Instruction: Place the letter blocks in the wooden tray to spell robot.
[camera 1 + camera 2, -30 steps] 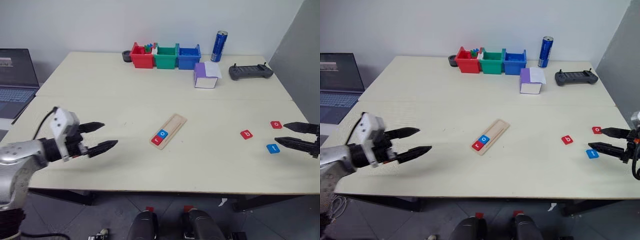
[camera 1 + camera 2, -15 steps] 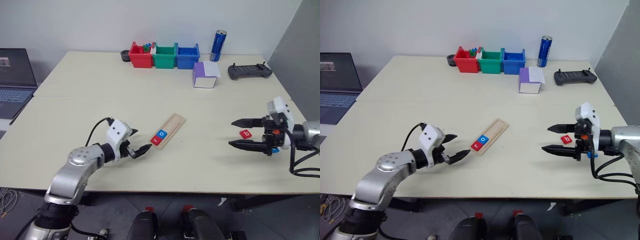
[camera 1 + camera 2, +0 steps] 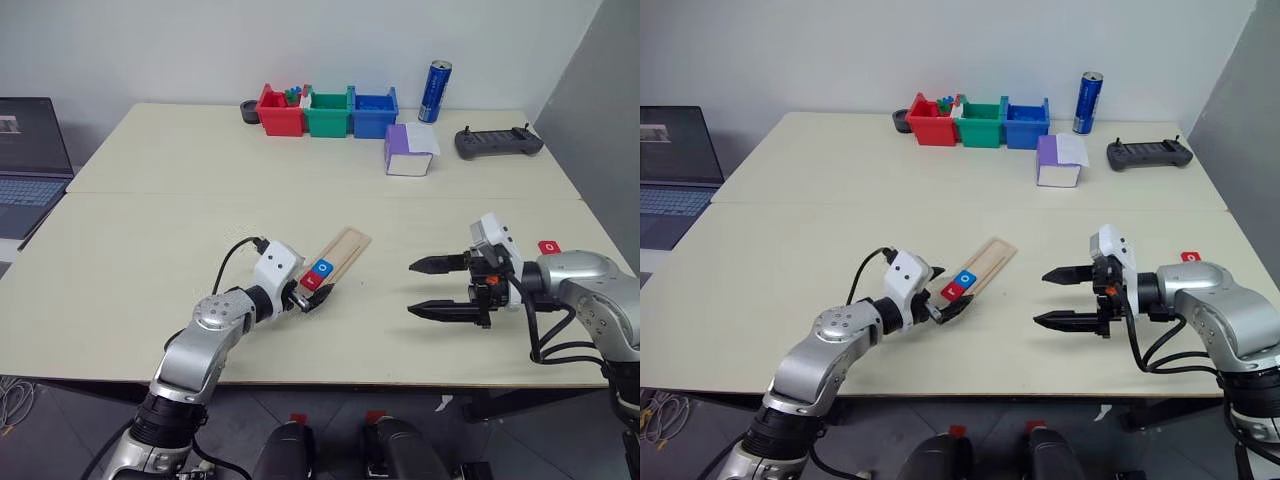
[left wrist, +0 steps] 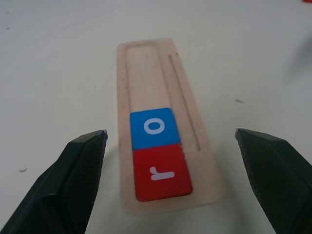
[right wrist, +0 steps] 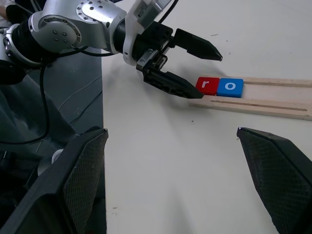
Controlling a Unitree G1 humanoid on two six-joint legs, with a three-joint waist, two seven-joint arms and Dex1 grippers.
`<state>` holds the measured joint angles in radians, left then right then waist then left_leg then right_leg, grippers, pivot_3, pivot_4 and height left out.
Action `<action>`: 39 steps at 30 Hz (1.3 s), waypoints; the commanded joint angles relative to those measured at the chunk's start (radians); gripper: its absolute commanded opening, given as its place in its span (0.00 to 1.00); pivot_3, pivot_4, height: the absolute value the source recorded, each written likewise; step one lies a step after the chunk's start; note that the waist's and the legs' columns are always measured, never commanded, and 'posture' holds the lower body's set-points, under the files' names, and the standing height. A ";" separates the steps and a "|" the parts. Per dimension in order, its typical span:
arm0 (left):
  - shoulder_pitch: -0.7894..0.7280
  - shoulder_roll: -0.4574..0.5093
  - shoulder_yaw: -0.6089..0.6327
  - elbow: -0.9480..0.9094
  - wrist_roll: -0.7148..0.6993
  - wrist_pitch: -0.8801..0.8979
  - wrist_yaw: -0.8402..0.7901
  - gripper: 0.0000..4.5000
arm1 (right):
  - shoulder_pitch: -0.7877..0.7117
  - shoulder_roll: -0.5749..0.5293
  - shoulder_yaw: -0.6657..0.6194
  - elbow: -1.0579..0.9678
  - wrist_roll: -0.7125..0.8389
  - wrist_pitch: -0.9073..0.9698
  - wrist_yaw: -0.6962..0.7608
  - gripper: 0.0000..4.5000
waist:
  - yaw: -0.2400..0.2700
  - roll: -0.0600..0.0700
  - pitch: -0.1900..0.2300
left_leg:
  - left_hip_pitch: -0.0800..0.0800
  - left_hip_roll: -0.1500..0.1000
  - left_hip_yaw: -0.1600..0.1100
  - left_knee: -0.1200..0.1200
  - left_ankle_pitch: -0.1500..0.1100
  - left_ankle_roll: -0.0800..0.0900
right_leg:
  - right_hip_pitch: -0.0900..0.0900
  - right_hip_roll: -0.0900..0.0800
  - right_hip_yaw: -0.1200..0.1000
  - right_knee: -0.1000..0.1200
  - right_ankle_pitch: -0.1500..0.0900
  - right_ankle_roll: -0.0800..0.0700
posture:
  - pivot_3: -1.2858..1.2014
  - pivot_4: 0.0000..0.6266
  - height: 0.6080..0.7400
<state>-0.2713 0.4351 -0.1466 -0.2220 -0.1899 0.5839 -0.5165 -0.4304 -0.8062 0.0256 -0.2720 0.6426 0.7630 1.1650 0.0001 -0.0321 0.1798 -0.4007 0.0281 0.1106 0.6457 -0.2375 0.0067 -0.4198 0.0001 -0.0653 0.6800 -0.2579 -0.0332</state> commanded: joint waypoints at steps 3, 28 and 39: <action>-0.030 -0.031 0.003 0.000 0.034 0.037 0.057 0.99 | -0.020 0.002 0.004 -0.015 0.002 -0.011 -0.003 1.00 | 0.000 0.000 0.000 | 0.000 0.000 0.000 0.000 0.000 0.000 | 0.000 0.000 0.000 0.000 0.000 0.000 | 0.52 0.24 1.00; -0.057 -0.027 -0.037 0.011 0.038 0.158 0.007 0.99 | -0.034 0.030 0.032 0.006 -0.025 -0.030 -0.016 1.00 | 0.000 0.000 0.000 | 0.000 0.000 0.000 0.000 0.000 0.000 | 0.000 0.000 0.000 0.000 0.000 0.000 | 0.52 0.24 1.00; -0.088 -0.046 -0.031 0.055 0.027 0.236 0.019 0.81 | -0.039 0.035 0.024 0.018 -0.033 -0.033 -0.022 1.00 | 0.000 0.000 0.000 | 0.000 0.000 0.000 0.000 0.000 0.000 | 0.000 0.000 0.000 0.000 0.000 0.000 | 0.52 0.24 1.00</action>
<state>-0.3592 0.3897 -0.1786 -0.1791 -0.1579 0.8030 -0.4935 -0.4497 -0.7698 0.0636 -0.2390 0.6096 0.7483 1.1415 0.0000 -0.0323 0.1796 -0.4005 0.0280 0.1103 0.6458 -0.2375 0.0067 -0.4196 0.0001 -0.0653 0.6802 -0.2579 -0.0332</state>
